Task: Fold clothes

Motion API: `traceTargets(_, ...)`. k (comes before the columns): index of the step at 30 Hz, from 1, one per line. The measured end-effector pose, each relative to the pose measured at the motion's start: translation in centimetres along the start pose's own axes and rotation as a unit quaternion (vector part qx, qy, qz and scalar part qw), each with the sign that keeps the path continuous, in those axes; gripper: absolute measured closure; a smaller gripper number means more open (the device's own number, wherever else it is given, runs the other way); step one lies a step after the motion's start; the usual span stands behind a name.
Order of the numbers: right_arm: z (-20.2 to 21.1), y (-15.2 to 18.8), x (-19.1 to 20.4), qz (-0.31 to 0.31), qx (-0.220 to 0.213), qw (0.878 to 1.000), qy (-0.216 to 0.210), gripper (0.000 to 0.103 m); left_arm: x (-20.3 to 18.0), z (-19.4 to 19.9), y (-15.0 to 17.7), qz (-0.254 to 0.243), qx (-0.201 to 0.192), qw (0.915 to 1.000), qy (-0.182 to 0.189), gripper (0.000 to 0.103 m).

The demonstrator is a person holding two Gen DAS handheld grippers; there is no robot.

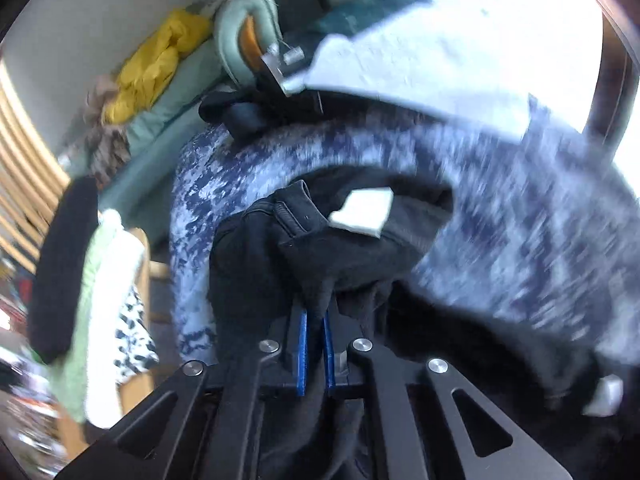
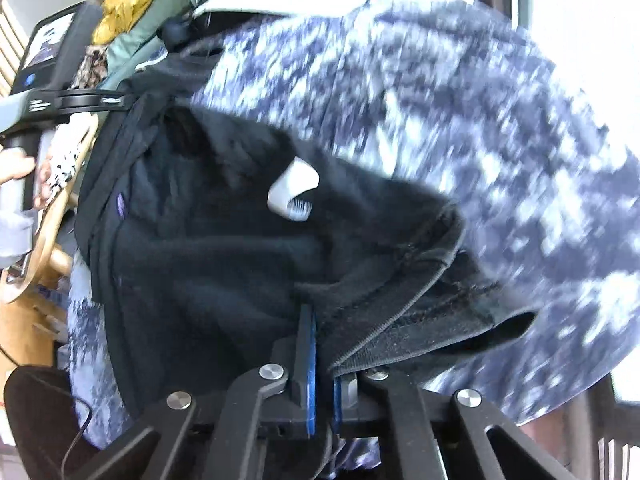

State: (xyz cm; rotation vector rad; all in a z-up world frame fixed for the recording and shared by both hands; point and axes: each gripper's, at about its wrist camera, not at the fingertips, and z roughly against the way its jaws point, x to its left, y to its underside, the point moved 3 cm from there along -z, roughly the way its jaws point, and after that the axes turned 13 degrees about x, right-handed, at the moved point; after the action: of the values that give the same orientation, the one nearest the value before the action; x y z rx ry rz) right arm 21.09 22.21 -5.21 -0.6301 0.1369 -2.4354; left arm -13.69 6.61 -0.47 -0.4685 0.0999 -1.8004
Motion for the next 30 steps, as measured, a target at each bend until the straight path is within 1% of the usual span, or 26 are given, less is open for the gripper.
traceTargets(2, 1.5, -1.1, -0.9, -0.011, -0.027, 0.999, 0.045, 0.1, 1.4, 2.6, -0.2, 0.021, -0.029, 0.9989, 0.031, 0.097)
traceTargets(4, 3.2, -2.2, -2.5, -0.031, -0.053, 0.993, 0.097, 0.1, 3.0, 5.8, -0.5, 0.035, -0.064, 0.9961, 0.051, 0.097)
traceTargets(5, 4.1, -2.7, -3.3, -0.042, -0.066, 0.989, 0.127, 0.1, 3.7, 7.4, -0.4, 0.04, -0.078, 0.9938, 0.068, 0.097)
traceTargets(6, 5.1, -3.2, -4.4, -0.053, -0.079, 0.982, 0.166, 0.1, 4.3, 8.9, -0.3, 0.044, -0.089, 0.9911, 0.088, 0.097)
traceTargets(7, 5.8, -3.6, -5.3, -0.065, -0.086, 0.975, 0.195, 0.1, 4.9, 10.4, -0.1, 0.047, -0.1, 0.9878, 0.11, 0.098)
traceTargets(8, 6.3, -4.0, -6.2, -0.073, -0.083, 0.968, 0.224, 0.099, 5.2, 11.8, 0.4, 0.046, -0.107, 0.9851, 0.126, 0.099)
traceTargets(9, 6.3, -4.3, -7.1, -0.074, -0.062, 0.962, 0.256, 0.098, 5.3, 12.9, 1.0, 0.041, -0.112, 0.9832, 0.138, 0.099)
traceTargets(11, 5.8, -4.2, -7.7, -0.068, -0.025, 0.958, 0.277, 0.096, 5.4, 14.6, 2.2, 0.03, -0.118, 0.9802, 0.156, 0.099)
traceTargets(12, 5.6, -3.9, -7.6, -0.061, -0.014, 0.96, 0.274, 0.087, 5.3, 14.6, 2.8, 0.022, -0.113, 0.9811, 0.156, 0.099)
traceTargets(13, 5.5, -3.6, -7.2, -0.049, -0.006, 0.962, 0.268, 0.07, 5.1, 14.4, 3.6, 0.013, -0.105, 0.9822, 0.155, 0.099)
traceTargets(15, 5.8, -2.9, -5.9, -0.026, -0.015, 0.962, 0.271, 0.058, 4.8, 12.9, 4.9, -0.002, -0.077, 0.9855, 0.151, 0.099)
traceTargets(17, 6.5, -2.6, -4.6, -0.008, -0.026, 0.958, 0.287, 0.052, 4.3, 10.2, 6.4, -0.015, -0.03, 0.9897, 0.139, 0.099)
traceTargets(19, 7.7, -2.6, -2.8, 0.01, -0.044, 0.948, 0.316, 0.044, 4.3, 7.3, 7.9, -0.021, 0.022, 0.9913, 0.128, 0.099)
traceTargets(21, 8.5, -3.3, -0.9, 0.03, -0.051, 0.94, 0.336, 0.039, 4.9, 5.3, 9.4, -0.016, 0.065, 0.9883, 0.137, 0.097)
traceTargets(22, 8.8, -3.5, -0.1, 0.04, -0.053, 0.936, 0.346, 0.039, 5.3, 4.4, 10.1, -0.012, 0.085, 0.9858, 0.144, 0.096)
traceTargets(23, 9.2, -3.7, 0.7, 0.05, -0.059, 0.931, 0.356, 0.039, 5.9, 3.6, 10.7, -0.006, 0.103, 0.9821, 0.157, 0.094)
traceTargets(24, 9.5, -4.0, 1.5, 0.061, -0.064, 0.926, 0.366, 0.039, 6.5, 3.3, 11.2, -0.001, 0.113, 0.9789, 0.17, 0.093)
traceTargets(25, 9.8, -4.4, 2.2, 0.07, -0.074, 0.926, 0.364, 0.037, 7.0, 3.4, 11.5, 0.003, 0.116, 0.9771, 0.178, 0.092)
traceTargets(26, 9.8, -5.0, 3.1, 0.081, -0.084, 0.933, 0.341, 0.035, 7.5, 3.6, 11.7, 0.006, 0.116, 0.9759, 0.185, 0.088)
traceTargets(27, 9.3, -5.8, 4.2, 0.09, -0.082, 0.941, 0.315, 0.033, 8.0, 3.8, 11.9, 0.01, 0.117, 0.9746, 0.191, 0.084)
traceTargets(28, 8.7, -6.4, 5.1, 0.097, -0.074, 0.951, 0.285, 0.033, 8.5, 4.2, 12.1, 0.01, 0.112, 0.9748, 0.193, 0.082)
traceTargets(30, 6.9, -7.5, 7.5, 0.123, -0.058, 0.969, 0.205, 0.033, 9.3, 5.4, 12.4, 0.007, 0.094, 0.9774, 0.189, 0.076)
